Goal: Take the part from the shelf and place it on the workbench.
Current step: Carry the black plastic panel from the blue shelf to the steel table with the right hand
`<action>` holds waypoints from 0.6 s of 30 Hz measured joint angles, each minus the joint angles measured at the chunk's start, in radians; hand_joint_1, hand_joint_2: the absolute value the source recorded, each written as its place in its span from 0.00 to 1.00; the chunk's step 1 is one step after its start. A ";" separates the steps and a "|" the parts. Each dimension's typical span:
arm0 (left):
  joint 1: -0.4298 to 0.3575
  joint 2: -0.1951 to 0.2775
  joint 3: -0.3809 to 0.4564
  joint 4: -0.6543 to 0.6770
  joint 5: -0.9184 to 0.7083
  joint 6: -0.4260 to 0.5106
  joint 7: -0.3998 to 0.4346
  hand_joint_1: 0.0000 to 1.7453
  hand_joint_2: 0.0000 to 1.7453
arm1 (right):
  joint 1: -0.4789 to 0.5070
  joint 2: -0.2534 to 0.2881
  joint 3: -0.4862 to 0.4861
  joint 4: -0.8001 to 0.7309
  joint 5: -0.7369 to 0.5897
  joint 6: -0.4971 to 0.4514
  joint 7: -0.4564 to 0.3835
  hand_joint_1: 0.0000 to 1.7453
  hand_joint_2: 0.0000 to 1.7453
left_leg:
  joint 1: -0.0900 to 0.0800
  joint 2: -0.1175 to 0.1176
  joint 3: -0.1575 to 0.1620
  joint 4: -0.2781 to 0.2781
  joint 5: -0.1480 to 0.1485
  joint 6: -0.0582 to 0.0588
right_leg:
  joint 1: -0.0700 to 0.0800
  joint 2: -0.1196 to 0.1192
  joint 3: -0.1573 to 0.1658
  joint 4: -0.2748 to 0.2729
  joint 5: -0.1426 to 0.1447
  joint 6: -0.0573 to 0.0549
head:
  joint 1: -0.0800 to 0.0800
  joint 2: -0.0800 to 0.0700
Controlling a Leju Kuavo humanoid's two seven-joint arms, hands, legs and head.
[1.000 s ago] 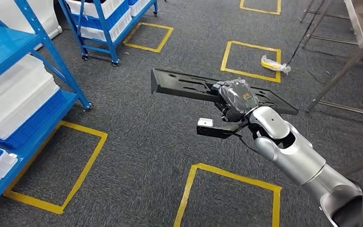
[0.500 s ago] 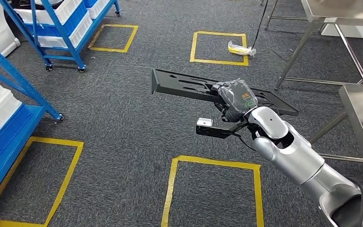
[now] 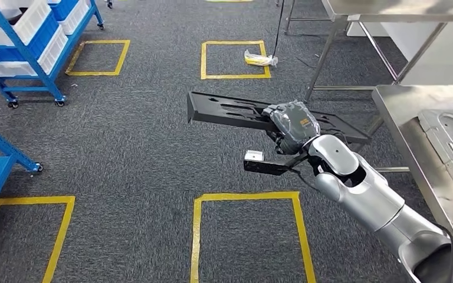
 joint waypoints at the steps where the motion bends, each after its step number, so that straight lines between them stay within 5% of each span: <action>1: 0.001 0.000 0.000 0.000 0.001 0.000 0.005 0.00 1.00 | 0.007 0.014 0.006 0.003 0.021 -0.012 0.013 1.00 1.00 | -0.001 0.014 -0.002 -0.001 0.001 0.001 | -0.003 -0.017 -0.027 0.063 -0.031 0.004 | 0.000 0.000; 3: 0.003 0.002 0.000 0.000 0.006 0.000 0.015 0.00 1.00 | 0.037 0.052 0.024 0.015 0.083 -0.053 0.048 1.00 1.00 | -0.001 0.043 -0.006 0.002 0.000 -0.002 | -0.012 -0.029 -0.052 0.134 -0.055 0.012 | 0.000 0.000; 4: 0.004 0.002 0.000 0.000 0.010 -0.002 0.017 0.00 1.00 | 0.055 0.074 0.036 0.024 0.120 -0.077 0.067 1.00 1.00 | 0.000 0.057 -0.008 0.005 -0.002 -0.004 | -0.017 -0.035 -0.037 0.118 -0.041 0.016 | 0.000 0.000; 6: 0.002 -0.001 0.001 0.000 0.016 -0.005 0.010 0.00 1.00 | 0.076 0.110 0.059 0.041 0.180 -0.115 0.096 1.00 1.00 | 0.002 0.081 -0.011 0.017 -0.010 -0.015 | -0.024 -0.067 0.036 -0.002 0.006 0.024 | 0.000 0.000; 9: -0.002 -0.007 0.003 0.000 0.019 0.000 0.002 0.00 1.00 | 0.078 0.144 0.079 0.060 0.209 -0.133 0.112 1.00 1.00 | -0.005 0.107 -0.014 0.038 -0.027 -0.037 | -0.015 -0.107 0.092 -0.103 0.023 0.011 | 0.000 0.000; 11: -0.004 -0.010 0.003 0.000 0.020 0.003 -0.004 0.00 1.00 | 0.079 0.152 0.084 0.072 0.213 -0.137 0.115 1.00 1.00 | -0.006 0.121 -0.011 0.040 -0.033 -0.049 | -0.011 -0.086 0.090 -0.099 0.023 -0.006 | -0.001 0.000; 14: -0.002 -0.011 0.002 0.000 0.018 0.000 -0.020 0.00 1.00 | 0.074 0.160 0.085 0.088 0.219 -0.140 0.114 1.00 1.00 | 0.004 0.063 -0.036 0.105 -0.084 -0.060 | -0.014 -0.055 0.090 -0.107 0.031 -0.029 | -0.001 0.000; 16: 0.000 -0.011 0.002 0.000 0.016 -0.004 -0.029 0.00 1.00 | 0.067 0.167 0.085 0.094 0.222 -0.137 0.112 1.00 1.00 | 0.007 0.017 -0.100 0.237 -0.152 -0.061 | -0.008 -0.034 0.087 -0.108 0.034 -0.038 | -0.001 0.000; 18: 0.001 -0.011 0.002 0.000 0.014 -0.007 -0.033 0.00 1.00 | 0.064 0.175 0.085 0.097 0.225 -0.130 0.109 1.00 1.00 | 0.006 0.008 -0.154 0.341 -0.177 -0.057 | -0.001 -0.005 0.085 -0.107 0.036 -0.043 | -0.001 0.000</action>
